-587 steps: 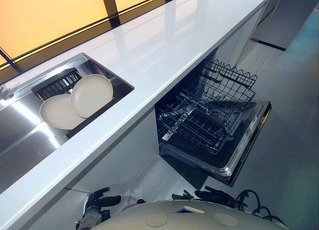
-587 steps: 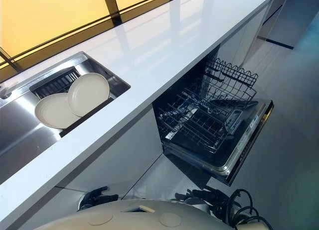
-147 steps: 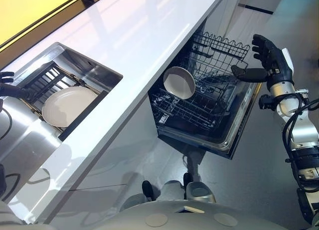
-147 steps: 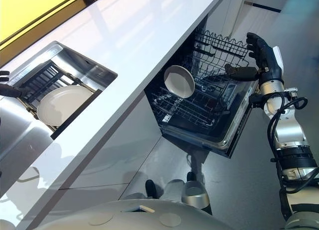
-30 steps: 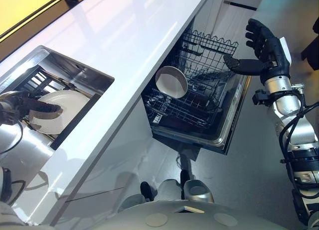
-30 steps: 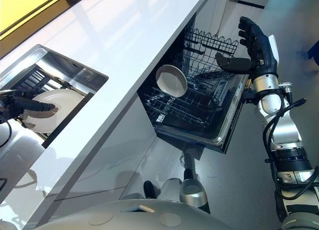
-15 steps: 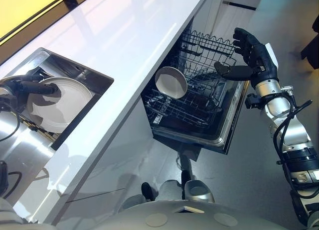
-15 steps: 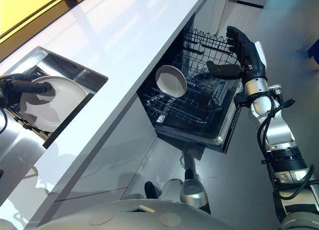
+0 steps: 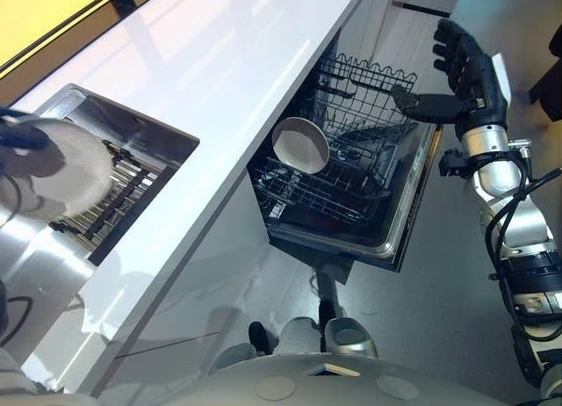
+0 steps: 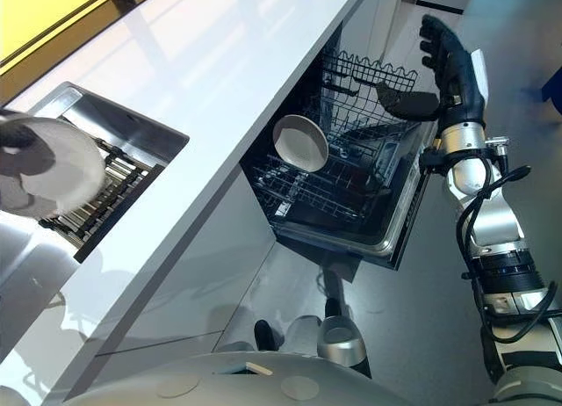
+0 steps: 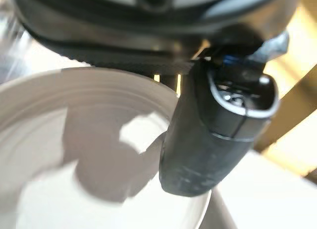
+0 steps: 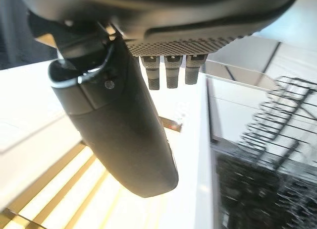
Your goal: Pick up plates and place into dishwasher.
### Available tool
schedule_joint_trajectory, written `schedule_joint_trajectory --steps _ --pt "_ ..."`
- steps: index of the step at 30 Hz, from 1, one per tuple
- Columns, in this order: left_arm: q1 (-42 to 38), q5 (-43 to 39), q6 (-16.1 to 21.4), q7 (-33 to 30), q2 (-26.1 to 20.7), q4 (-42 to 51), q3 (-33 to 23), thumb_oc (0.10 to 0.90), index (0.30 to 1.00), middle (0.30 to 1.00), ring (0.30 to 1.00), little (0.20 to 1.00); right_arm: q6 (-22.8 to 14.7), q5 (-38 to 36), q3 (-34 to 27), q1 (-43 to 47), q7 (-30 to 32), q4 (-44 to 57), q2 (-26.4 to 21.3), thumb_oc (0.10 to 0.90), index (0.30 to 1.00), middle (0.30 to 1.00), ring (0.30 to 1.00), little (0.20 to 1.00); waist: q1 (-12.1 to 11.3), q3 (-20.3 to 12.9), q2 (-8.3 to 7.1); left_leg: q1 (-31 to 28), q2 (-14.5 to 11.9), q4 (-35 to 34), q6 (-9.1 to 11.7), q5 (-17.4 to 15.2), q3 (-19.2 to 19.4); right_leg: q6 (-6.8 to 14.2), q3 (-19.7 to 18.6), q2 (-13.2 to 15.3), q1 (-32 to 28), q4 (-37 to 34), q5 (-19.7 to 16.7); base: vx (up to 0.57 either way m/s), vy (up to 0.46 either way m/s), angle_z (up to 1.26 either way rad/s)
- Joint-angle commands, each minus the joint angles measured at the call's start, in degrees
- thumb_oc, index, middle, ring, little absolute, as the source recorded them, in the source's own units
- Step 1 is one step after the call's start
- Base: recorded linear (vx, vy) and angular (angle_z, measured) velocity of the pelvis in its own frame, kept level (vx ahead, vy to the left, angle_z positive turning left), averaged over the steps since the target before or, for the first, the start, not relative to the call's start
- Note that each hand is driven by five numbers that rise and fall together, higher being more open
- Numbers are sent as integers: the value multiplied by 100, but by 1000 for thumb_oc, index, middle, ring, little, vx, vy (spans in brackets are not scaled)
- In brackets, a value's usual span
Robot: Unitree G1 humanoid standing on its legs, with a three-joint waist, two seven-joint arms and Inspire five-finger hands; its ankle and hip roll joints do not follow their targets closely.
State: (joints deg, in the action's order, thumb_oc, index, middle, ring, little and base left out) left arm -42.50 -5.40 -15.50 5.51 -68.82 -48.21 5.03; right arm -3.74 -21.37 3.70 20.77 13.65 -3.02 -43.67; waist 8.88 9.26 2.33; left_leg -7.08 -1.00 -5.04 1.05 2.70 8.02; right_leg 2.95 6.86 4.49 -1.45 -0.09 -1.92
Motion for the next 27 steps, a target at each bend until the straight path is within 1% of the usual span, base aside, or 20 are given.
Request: schedule_joint_trajectory --steps 1,3,4,5,6,8,9,11,13,14,15,17,20,22,24,25,27 --pt "-651 625 843 -1010 -839 592 -191 100 300 300 300 200 -791 -57 -671 755 232 408 -403 800 900 900 900 900 -72 -774 334 421 342 219 130 -295 -318 411 185 -304 74 527 588 -27 -51 3" --pt "-527 960 1002 -1478 -843 927 -296 100 300 300 300 200 -813 -105 -803 670 222 439 -401 800 900 900 900 900 -96 -796 295 422 339 205 133 -286 -336 399 172 -320 75 509 586 -26 -50 3" --pt "-450 1029 1051 -1593 -837 999 -360 100 300 300 300 200 -821 -119 -823 648 223 450 -403 800 900 900 900 900 -100 -804 294 421 339 201 134 -283 -339 397 172 -321 74 505 584 -18 -58 3" --pt "-351 1197 1249 -1957 -874 1144 -426 100 300 300 300 200 -878 -160 -886 607 212 453 -380 800 900 900 900 900 -111 -822 274 416 336 197 134 -281 -338 389 172 -329 67 497 578 -14 -57 3" --pt "-265 1180 1503 -2327 -888 1272 -507 100 300 300 300 200 -973 -153 -926 558 217 485 -365 800 900 900 900 900 -112 -833 255 418 333 197 139 -279 -334 390 162 -331 64 488 572 -14 -67 1" --pt "-65 1014 1806 -2806 -830 1586 -735 100 300 300 300 200 -1135 31 -975 479 213 558 -313 800 900 900 900 900 -132 -855 218 424 326 204 137 -280 -324 383 156 -330 64 477 558 -9 -64 1" --pt "73 780 2051 -3094 -722 1881 -944 100 300 300 300 200 -1273 156 -1011 419 170 655 -285 800 900 900 900 900 -155 -861 173 423 321 207 138 -281 -328 375 150 -334 65 474 552 -6 -79 2" --pt "442 357 2290 -3319 -424 2462 -1334 100 300 300 300 200 -1419 252 -985 352 2 903 -226 800 900 900 900 900 -172 -867 129 421 318 208 137 -284 -336 362 130 -347 68 478 558 -9 -82 2" --pt "846 86 2579 -3457 45 3143 -1654 100 300 300 300 200 -1368 -56 -888 370 -364 1269 -111 800 900 900 900 900 -179 -873 80 415 313 201 140 -274 -336 348 104 -371 73 485 565 -15 -81 3" --pt "1128 27 2881 -3542 394 3517 -1779 100 300 300 300 200 -1304 -310 -808 385 -592 1501 4 800 900 900 900 900 -171 -879 56 400 303 196 143 -279 -321 340 97 -381 72 489 576 -12 -72 2" --pt "1220 65 2977 -3560 591 3706 -1781 100 300 300 300 200 -1299 -392 -745 407 -695 1570 105 800 900 900 900 900 -177 -878 31 395 298 195 145 -281 -316 335 96 -387 69 490 578 -6 -70 2" --pt "1437 173 3341 -3619 1065 4139 -1711 100 300 300 300 200 -1173 -606 -547 509 -1006 1735 338 800 900 900 900 900 -171 -887 -9 374 288 194 152 -283 -298 334 98 -403 58 492 578 2 -59 3" --pt "1550 267 3689 -3501 1642 4658 -1384 100 300 300 300 200 -935 -736 -185 722 -1220 1939 647 800 900 900 900 900 -196 -896 -82 356 270 206 167 -290 -266 339 106 -411 41 490 574 -2 -55 2" --pt "1575 602 3718 -3501 1908 4912 -1095 100 300 300 300 200 -847 -609 65 889 -1198 1979 780 800 900 900 900 900 -216 -893 -130 345 259 218 171 -300 -243 348 107 -412 22 476 563 -4 -50 0" --pt "1584 673 3748 -3473 2009 5050 -938 100 300 300 300 200 -784 -510 173 963 -1150 2015 813 800 900 900 900 900 -236 -893 -160 344 252 225 172 -301 -232 353 112 -410 9 459 554 -2 -42 4" --pt "1634 694 3826 -3401 2184 5230 -766 100 300 300 300 200 -759 -378 290 1038 -1085 2001 863 800 900 900 900 900 -260 -888 -200 339 235 226 177 -296 -220 359 113 -410 -8 443 546 0 -47 8" --pt "1699 724 3967 -3338 2377 5406 -600 100 300 300 300 200 -646 -218 406 1152 -1005 1962 921 800 900 900 900 900 -293 -886 -236 323 210 221 181 -292 -200 363 119 -410 -34 422 536 8 -42 11"
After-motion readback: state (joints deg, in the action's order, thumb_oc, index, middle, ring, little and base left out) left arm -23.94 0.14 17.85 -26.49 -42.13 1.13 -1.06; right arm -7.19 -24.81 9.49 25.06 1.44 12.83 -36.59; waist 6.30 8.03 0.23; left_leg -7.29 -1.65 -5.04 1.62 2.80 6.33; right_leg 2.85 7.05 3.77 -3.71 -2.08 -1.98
